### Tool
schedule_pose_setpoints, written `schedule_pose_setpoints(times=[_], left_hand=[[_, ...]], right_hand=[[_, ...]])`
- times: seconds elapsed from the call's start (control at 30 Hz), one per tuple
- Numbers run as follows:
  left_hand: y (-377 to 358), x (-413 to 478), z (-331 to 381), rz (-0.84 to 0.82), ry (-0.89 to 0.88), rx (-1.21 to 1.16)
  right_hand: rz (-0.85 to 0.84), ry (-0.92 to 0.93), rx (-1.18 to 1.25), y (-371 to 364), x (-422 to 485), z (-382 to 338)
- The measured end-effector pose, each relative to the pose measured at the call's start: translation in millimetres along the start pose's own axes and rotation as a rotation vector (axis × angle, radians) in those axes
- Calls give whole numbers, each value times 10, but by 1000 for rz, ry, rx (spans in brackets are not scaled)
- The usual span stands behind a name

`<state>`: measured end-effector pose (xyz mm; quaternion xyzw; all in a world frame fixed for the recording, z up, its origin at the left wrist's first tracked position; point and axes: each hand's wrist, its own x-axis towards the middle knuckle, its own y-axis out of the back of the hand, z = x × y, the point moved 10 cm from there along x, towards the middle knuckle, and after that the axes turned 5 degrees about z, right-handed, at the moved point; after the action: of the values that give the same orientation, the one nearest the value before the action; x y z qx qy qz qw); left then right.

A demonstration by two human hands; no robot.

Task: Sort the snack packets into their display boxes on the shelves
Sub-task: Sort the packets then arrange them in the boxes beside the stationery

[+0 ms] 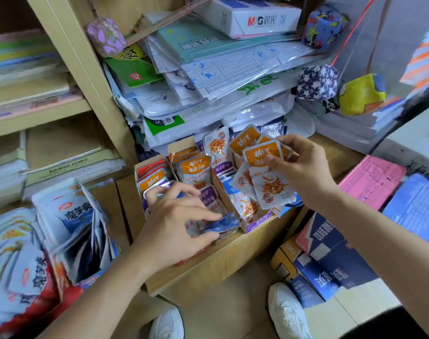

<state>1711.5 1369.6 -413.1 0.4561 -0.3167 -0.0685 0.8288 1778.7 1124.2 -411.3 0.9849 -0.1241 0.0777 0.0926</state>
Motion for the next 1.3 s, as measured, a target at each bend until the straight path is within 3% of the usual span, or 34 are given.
schedule_pose_setpoints(times=[0.17, 0.33, 0.47, 0.6, 0.83, 1.0, 1.17, 1.3], left_hand=[[-28, -143, 150, -28, -131, -62], [87, -55, 124, 134, -129, 14], [37, 54, 50, 139, -41, 115], [-194, 193, -197, -23, 114, 351], [-468, 225, -420, -223, 158, 575], [-474, 269, -470, -267, 249, 402], [-277, 280, -489, -44, 325, 90], [-156, 190, -284, 92, 197, 4]], right_hand=[[-28, 18, 68, -61, -24, -70], [-50, 30, 102, -114, -36, -113], [-48, 31, 97, -86, -44, -112], [-21, 26, 91, 9, -39, -91], [-7, 32, 75, 91, -43, -117], [-4, 18, 54, 102, -65, -86], [-1, 28, 37, 110, -72, -103], [22, 42, 29, 151, -49, -106]])
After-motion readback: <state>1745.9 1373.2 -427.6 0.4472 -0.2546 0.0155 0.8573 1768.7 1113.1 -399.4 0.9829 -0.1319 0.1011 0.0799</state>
